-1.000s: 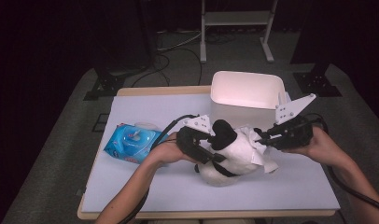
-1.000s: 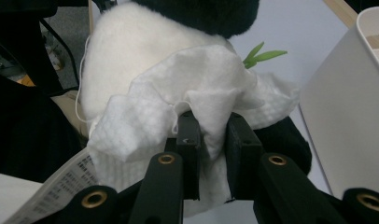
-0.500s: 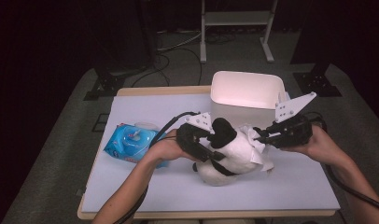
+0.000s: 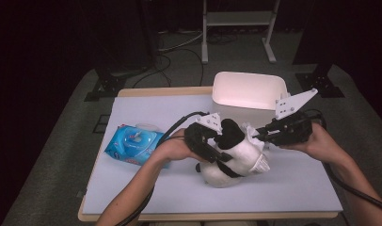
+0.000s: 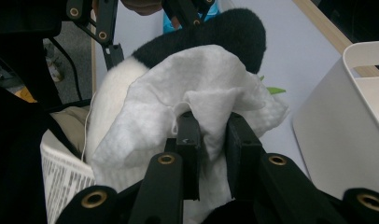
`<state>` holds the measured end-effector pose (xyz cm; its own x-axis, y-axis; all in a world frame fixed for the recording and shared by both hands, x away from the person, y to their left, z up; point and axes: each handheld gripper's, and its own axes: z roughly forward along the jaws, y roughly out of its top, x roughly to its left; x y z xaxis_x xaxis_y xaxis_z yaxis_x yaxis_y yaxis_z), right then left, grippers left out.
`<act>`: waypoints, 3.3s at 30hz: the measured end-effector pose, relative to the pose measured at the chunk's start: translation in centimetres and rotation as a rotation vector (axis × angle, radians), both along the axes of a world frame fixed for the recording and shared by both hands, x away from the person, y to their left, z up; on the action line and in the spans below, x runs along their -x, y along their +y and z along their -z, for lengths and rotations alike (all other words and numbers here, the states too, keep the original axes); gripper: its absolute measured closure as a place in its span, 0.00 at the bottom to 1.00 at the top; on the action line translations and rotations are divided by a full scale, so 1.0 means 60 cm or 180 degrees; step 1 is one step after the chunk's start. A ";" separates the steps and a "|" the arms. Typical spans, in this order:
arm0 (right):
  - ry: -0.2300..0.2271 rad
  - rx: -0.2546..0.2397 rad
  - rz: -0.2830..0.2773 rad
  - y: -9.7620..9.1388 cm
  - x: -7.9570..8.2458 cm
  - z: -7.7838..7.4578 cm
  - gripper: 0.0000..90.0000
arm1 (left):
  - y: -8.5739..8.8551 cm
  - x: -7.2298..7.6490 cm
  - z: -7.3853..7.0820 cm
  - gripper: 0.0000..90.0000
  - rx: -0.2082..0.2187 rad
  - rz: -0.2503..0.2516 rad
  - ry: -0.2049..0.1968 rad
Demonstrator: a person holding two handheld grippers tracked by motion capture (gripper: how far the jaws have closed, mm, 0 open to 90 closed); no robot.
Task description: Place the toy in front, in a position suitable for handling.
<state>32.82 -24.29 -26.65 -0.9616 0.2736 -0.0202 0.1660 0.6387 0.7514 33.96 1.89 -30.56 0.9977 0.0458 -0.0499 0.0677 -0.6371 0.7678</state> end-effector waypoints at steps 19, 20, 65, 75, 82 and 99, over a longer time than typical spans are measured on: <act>0.0035 0.0026 0.0044 -0.012 0.006 0.008 0.85 | -0.005 0.002 -0.001 0.45 -0.0020 0.0043 -0.0033; 0.0037 0.0010 0.0043 -0.014 0.006 0.009 0.85 | -0.005 0.002 -0.002 0.46 -0.0015 0.0039 -0.0030; 0.0048 0.0006 0.0139 -0.024 0.006 0.035 0.85 | -0.040 -0.001 0.001 0.47 -0.0211 0.0135 -0.0059; -0.0009 0.0015 0.0129 -0.021 0.005 0.023 0.85 | -0.059 0.000 0.007 0.46 -0.0273 0.0196 -0.0058; -0.0032 0.0023 0.0138 -0.022 0.008 0.021 0.85 | -0.076 -0.002 0.014 0.46 -0.0291 0.0212 -0.0040; 0.0088 0.0058 0.0269 -0.050 0.009 0.057 0.85 | -0.110 0.002 0.030 0.37 -0.0429 0.0188 -0.0105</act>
<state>32.27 -27.32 -30.09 -0.9353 0.3538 0.0004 0.2406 0.6351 0.7340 33.84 -4.70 -32.34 0.9999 -0.0088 -0.0144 0.0032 -0.7366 0.6763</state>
